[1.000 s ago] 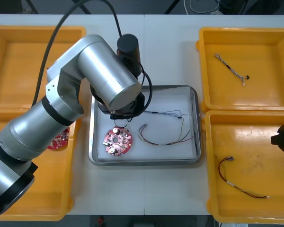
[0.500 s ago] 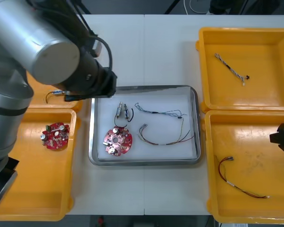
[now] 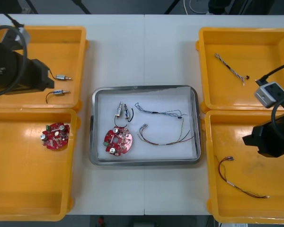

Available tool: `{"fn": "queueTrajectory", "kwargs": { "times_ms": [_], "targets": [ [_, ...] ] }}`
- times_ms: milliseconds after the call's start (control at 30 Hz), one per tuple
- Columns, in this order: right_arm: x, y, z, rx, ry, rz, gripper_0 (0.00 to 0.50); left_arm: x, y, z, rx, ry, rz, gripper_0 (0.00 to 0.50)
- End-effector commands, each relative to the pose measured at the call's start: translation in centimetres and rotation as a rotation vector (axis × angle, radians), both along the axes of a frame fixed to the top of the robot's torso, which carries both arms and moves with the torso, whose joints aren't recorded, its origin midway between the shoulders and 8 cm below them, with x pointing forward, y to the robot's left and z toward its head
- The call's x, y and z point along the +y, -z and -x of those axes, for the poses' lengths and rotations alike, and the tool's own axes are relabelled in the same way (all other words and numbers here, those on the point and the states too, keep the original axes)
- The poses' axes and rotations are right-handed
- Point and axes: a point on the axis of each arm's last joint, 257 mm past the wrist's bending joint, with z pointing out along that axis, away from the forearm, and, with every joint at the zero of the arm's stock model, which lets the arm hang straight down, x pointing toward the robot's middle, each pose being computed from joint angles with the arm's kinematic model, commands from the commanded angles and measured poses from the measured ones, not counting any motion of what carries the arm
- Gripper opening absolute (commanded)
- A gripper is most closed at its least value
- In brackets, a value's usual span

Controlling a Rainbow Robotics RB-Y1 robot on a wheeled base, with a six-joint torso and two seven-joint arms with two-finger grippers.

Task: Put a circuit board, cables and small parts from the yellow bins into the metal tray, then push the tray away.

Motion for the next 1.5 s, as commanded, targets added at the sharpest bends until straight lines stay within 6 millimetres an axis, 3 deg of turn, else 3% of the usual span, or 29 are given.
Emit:
{"fn": "queueTrajectory", "kwargs": {
  "times_ms": [33,133,333,567,800,967,1267,1500],
  "targets": [
    [3.6,-1.6,-0.3,-0.039,-0.122,0.042,0.5,5.5,-0.9,1.4,-0.024,0.034,-0.132,0.5],
    [6.4,-1.5,-0.4,-0.047,-0.221,0.082,0.5,8.3,-0.2,2.5,-0.002,0.021,-0.172,0.5],
    [10.3,0.2,0.3,-0.043,-0.377,0.193,0.5,11.3,0.9,4.3,0.039,0.011,-0.21,0.5],
    [13.5,2.8,0.5,-0.059,-0.505,0.329,0.5,12.9,2.3,6.3,0.079,-0.014,-0.178,0.5],
    [18.7,4.8,0.2,-0.113,-0.642,0.348,0.5,14.4,4.3,8.4,0.134,-0.038,-0.172,0.5],
    [22.0,6.0,-0.2,-0.168,-0.766,0.348,0.5,14.1,4.9,8.8,0.152,-0.023,-0.168,0.5],
    [24.0,9.3,-0.1,-0.18,-0.935,0.432,0.5,14.1,5.1,8.8,0.156,-0.02,-0.169,0.5],
    [25.3,11.5,0.2,-0.192,-0.973,0.479,0.5,14.1,5.1,8.8,0.156,-0.02,-0.169,0.5]
  ]
}}
